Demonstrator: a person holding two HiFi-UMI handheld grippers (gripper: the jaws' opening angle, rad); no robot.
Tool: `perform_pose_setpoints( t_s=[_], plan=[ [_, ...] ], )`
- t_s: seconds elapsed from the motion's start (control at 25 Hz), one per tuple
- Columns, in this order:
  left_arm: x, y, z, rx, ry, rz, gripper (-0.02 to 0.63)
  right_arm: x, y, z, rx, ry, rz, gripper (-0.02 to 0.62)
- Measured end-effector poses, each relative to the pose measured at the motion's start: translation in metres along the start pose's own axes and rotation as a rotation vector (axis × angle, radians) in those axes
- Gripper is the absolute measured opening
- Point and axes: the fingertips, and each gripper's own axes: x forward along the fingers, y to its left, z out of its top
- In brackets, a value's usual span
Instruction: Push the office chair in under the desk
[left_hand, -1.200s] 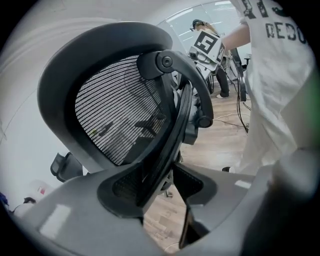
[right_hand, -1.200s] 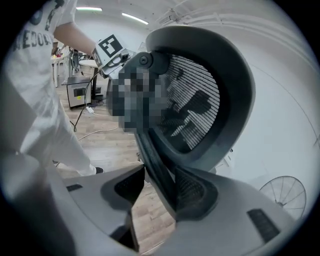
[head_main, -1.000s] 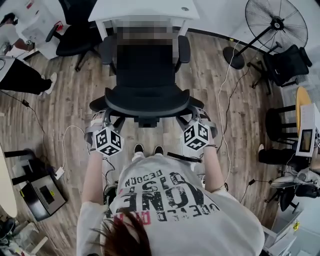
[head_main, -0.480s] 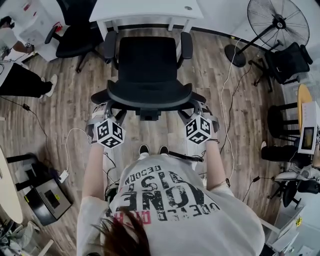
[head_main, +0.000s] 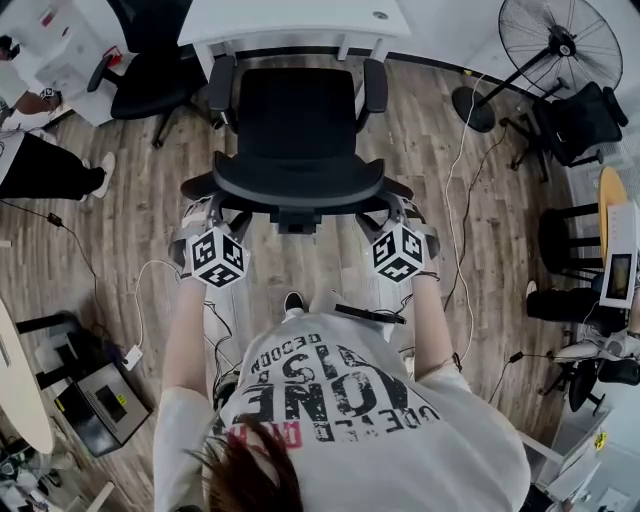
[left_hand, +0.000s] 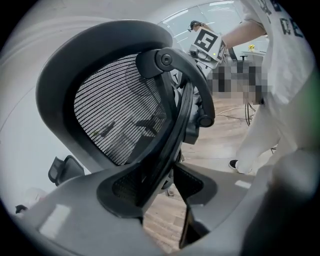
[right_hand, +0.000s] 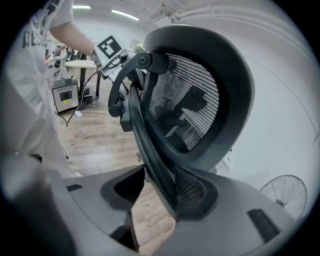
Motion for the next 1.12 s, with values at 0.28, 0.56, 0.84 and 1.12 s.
perform_pose_setpoints(
  t_s=[0.28,0.56,0.84,1.12],
  plan=[
    [0.019,0.028,-0.004,-0.010,0.014,-0.006,0.206,0.022,-0.026,0.008,-0.005,-0.003,0.001,0.195],
    [0.042,0.054,-0.003,-0.026,0.030,-0.015,0.206,0.045,-0.053,0.010,-0.007,0.008,0.025,0.195],
    [0.058,0.077,-0.006,-0.038,0.046,-0.019,0.206,0.063,-0.074,0.017,-0.026,-0.003,0.026,0.191],
    [0.072,0.093,-0.004,-0.047,0.055,-0.006,0.207,0.076,-0.093,0.018,-0.040,-0.015,0.025,0.192]
  ],
)
